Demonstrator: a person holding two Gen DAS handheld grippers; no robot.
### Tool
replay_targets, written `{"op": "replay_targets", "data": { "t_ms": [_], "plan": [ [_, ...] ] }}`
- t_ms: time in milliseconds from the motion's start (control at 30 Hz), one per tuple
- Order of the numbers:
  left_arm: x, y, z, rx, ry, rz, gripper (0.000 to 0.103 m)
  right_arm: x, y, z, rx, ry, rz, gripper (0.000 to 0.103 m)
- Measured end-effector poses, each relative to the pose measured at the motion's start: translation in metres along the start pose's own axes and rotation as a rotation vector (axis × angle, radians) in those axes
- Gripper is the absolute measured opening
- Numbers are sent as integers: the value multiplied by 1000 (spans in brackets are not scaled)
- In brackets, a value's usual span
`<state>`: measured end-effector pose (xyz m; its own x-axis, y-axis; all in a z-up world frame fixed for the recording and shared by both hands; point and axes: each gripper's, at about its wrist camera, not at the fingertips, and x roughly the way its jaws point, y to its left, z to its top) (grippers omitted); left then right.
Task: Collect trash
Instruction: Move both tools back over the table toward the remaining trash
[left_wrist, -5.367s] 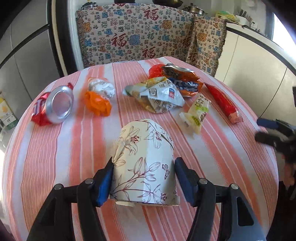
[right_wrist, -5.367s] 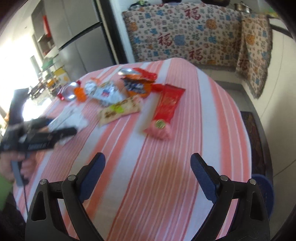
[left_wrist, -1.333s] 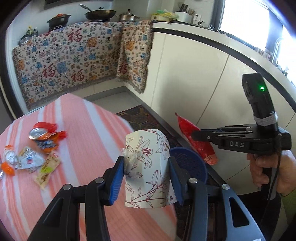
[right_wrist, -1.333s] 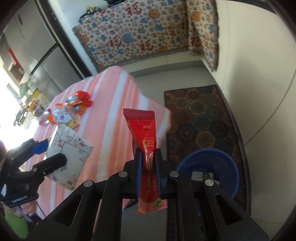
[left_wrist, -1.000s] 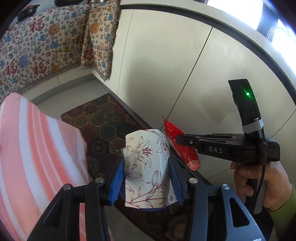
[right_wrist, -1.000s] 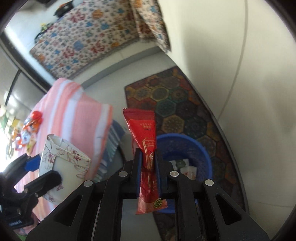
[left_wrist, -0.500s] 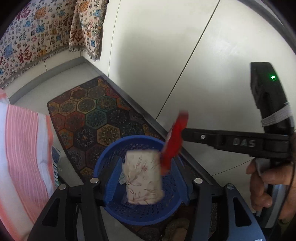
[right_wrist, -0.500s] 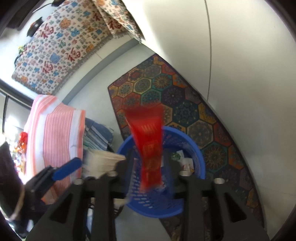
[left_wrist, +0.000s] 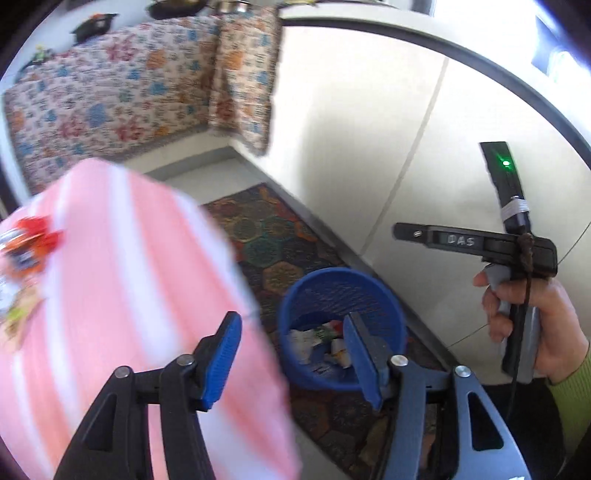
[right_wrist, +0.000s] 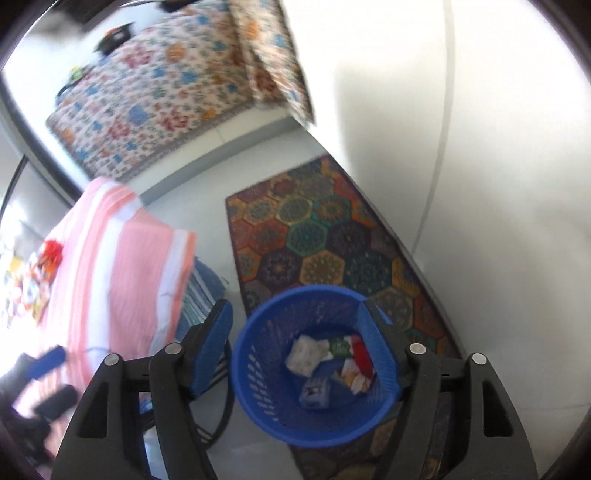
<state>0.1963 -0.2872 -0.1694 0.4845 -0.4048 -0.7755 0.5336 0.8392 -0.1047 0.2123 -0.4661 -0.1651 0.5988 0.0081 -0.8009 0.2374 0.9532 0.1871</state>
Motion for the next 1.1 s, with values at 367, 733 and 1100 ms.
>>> {"op": "replay_targets", "data": {
  "t_ms": [367, 733, 1100],
  "plan": [
    [-99, 157, -88, -200, -18, 355, 67, -34, 213, -65, -391, -106, 207, 94],
    [-121, 248, -132, -321, -22, 446, 67, -3, 355, -102, -547, -9, 247, 97],
    [-110, 263, -136, -350, -20, 425, 69, 24, 368, -108, -563, 21, 192, 97]
  ]
}}
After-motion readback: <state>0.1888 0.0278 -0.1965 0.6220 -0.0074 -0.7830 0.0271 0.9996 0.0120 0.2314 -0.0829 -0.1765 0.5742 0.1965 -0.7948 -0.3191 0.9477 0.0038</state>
